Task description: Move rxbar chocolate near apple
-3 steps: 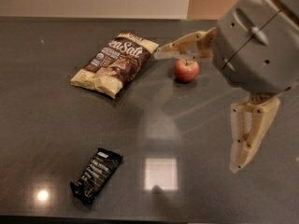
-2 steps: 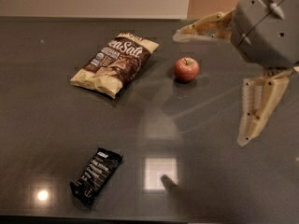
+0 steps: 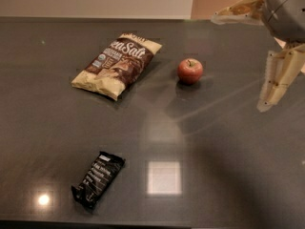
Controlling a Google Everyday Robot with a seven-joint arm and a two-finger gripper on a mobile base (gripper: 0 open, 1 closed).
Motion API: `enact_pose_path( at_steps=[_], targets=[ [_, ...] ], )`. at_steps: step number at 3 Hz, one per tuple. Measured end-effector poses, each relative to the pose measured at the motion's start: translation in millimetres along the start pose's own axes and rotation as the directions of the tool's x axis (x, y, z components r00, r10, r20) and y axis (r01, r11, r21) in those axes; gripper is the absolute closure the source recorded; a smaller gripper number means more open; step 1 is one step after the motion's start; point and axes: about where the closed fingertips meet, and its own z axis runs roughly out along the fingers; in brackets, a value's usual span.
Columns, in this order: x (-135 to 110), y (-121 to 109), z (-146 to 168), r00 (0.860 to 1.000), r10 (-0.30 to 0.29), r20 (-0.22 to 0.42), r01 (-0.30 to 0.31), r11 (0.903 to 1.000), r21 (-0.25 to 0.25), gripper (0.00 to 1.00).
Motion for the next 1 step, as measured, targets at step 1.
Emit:
enact_pose_path(
  at_steps=[1],
  targets=[
    [-0.2, -5.1, -0.6, 1.000, -0.002, 0.000, 0.002, 0.9998, 0.017, 0.00]
  ],
)
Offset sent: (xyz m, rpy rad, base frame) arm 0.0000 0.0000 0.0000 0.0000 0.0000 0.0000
